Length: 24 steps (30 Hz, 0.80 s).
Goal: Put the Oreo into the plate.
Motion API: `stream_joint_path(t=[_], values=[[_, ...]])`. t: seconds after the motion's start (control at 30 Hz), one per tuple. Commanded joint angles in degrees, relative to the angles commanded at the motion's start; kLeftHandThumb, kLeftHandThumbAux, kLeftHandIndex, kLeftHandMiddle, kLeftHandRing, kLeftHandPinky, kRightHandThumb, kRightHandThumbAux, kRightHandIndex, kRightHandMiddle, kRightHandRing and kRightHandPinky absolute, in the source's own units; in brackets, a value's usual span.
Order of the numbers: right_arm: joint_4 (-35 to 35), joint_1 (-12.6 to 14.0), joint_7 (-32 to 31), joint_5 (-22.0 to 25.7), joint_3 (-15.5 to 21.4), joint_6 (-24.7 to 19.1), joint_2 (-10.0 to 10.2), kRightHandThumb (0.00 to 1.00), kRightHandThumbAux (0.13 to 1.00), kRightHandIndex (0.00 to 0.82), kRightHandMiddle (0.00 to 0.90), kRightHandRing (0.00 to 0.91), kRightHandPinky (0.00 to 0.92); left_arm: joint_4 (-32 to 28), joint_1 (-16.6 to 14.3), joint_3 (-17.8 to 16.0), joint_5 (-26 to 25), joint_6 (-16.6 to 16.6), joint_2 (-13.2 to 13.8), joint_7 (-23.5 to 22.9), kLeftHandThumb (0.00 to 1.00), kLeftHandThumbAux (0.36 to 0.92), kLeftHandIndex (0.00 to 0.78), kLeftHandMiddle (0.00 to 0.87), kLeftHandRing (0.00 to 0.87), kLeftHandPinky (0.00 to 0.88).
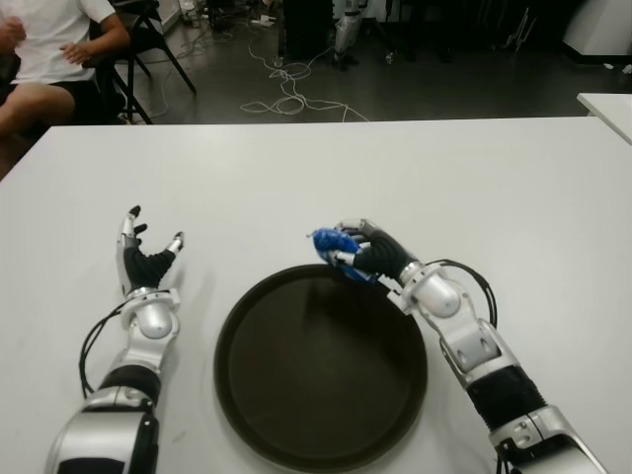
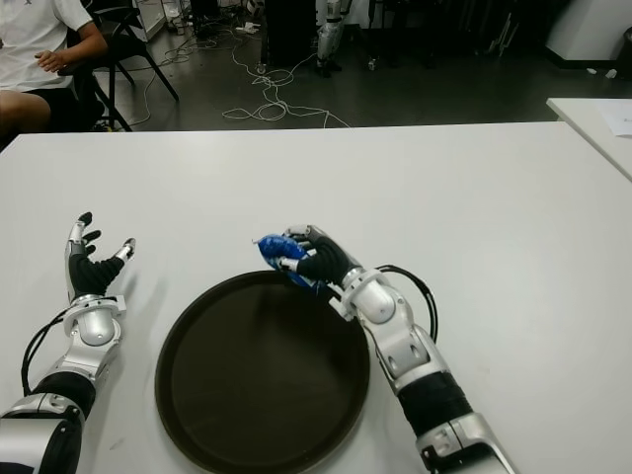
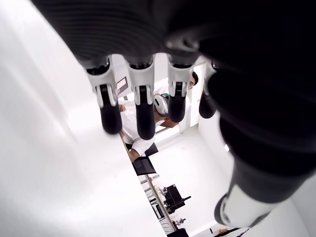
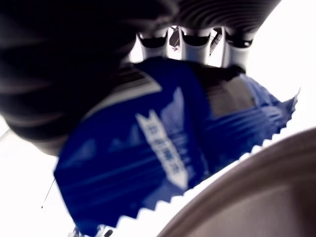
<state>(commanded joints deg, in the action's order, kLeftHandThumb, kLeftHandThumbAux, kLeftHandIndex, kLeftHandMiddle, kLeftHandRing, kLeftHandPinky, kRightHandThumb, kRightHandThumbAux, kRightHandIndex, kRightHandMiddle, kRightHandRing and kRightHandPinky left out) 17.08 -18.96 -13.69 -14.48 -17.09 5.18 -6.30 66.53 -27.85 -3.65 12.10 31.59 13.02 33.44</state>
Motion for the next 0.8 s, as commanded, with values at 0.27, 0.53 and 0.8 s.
stream_joint_path(t=[0.27, 0.53, 0.8], values=[[0.16, 0.72, -2.04, 1.59, -0.19, 3.86, -0.18, 0.681, 0.730, 0.438, 0.824, 0.846, 0.855, 0.10, -0.02, 0.15, 0.29, 0.32, 0.06, 0.39, 0.252, 0.786, 0.114, 0.129, 0.151, 0.192], [-0.40, 1.31, -4.11, 2.82, -0.37, 6.80, -0.42, 0.682, 0.731, 0.438, 0.831, 0.854, 0.861, 0.38, -0.17, 0.25, 0.53, 0.19, 0.16, 0.90, 0.252, 0.781, 0.113, 0.126, 0.148, 0.194], [-1.16, 1.69, -5.94, 3.19, -0.54, 8.27, -0.82, 0.682, 0.732, 0.438, 0.833, 0.856, 0.864, 0.55, -0.20, 0.28, 0.55, 0.39, 0.25, 0.92, 0.273, 0.777, 0.118, 0.114, 0.137, 0.194]])
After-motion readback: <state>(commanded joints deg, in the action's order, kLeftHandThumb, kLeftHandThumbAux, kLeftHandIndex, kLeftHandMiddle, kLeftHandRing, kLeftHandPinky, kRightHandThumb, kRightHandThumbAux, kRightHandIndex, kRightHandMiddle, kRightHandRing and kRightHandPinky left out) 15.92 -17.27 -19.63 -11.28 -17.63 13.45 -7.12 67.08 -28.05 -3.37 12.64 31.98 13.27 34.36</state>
